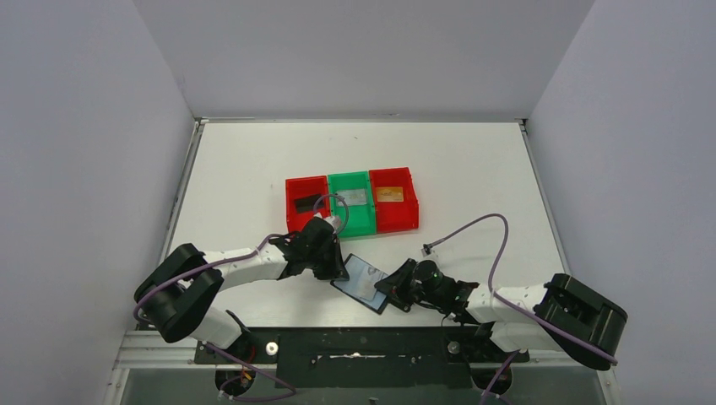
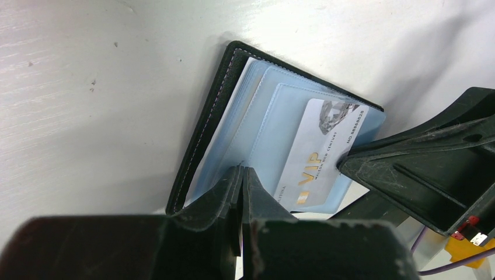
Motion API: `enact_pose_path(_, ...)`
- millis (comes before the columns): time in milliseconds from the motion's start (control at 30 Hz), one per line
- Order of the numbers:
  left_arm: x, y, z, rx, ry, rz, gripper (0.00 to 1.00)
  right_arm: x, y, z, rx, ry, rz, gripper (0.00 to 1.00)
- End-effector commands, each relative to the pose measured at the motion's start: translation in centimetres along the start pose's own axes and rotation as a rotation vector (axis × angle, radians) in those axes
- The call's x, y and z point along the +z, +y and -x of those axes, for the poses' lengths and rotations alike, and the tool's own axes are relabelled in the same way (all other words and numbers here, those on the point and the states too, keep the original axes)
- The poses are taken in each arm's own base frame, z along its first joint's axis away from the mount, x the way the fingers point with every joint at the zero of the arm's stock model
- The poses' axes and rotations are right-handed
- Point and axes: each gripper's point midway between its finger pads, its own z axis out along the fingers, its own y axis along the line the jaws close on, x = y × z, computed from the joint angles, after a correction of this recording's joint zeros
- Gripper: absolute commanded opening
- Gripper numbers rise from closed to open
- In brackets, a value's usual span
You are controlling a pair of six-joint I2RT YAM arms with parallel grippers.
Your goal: Take the credit cards out of the card holder
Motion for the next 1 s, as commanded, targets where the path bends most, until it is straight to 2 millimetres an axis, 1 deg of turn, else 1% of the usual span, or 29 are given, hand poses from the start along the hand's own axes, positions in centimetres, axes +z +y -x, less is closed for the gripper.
enact_pose_path(0, 0.4, 3.9, -1.3, 0.02, 0.03, 0.16, 0.0, 0.3, 0.8, 0.5, -0.013, -0.019, 0.027, 0.15)
enact_pose_path(133, 0.0, 3.3, -1.0, 0.033, 0.024, 0.136, 0.0, 0.8, 1.5, 0.8, -0.011, -0.034, 0.042, 0.17)
enact_pose_path(200, -0.4, 2.4, -0.5, 0.044, 0.006, 0.107, 0.03, 1.1, 1.4, 1.0, 0.0, -0.043, 0.039, 0.19)
enact_pose_path(267, -1.0, 1.6, 0.1, 0.059, -0.016, 0.081, 0.05, 1.3, 1.8, 1.1, 0.003, -0.048, 0.061, 0.24)
enact_pose_path(333, -1.3, 1.1, 0.7, 0.074, -0.034, 0.07, 0.06, 1.4, 2.2, 1.2, -0.001, -0.048, 0.077, 0.25)
enact_pose_path(400, -1.5, 1.0, 0.9, 0.079, -0.034, 0.074, 0.07, 1.5, 2.2, 1.3, -0.005, -0.05, 0.08, 0.25)
enact_pose_path(600, -1.2, 1.1, 0.4, 0.072, -0.014, 0.072, 0.07, 2.0, 2.7, 1.1, -0.031, -0.024, 0.094, 0.25)
enact_pose_path(633, -1.2, 1.2, 0.3, 0.072, -0.012, 0.074, 0.07, 2.1, 2.8, 1.0, -0.035, -0.018, 0.097, 0.25)
enact_pose_path(733, -1.3, 1.3, 0.3, 0.071, -0.013, 0.082, 0.07, 2.3, 2.5, 1.0, -0.03, -0.019, 0.088, 0.18)
enact_pose_path(833, -1.9, 1.2, 1.0, 0.076, -0.045, 0.091, 0.08, 2.2, 2.1, 1.0, -0.019, -0.024, 0.083, 0.11)
enact_pose_path(867, -2.1, 1.3, 1.1, 0.078, -0.055, 0.097, 0.09, 2.1, 1.9, 1.0, -0.018, -0.024, 0.08, 0.1)
enact_pose_path(967, -2.9, 0.0, 2.8, 0.091, -0.104, 0.083, 0.16, 1.9, 1.7, 1.0, -0.021, -0.023, 0.072, 0.1)
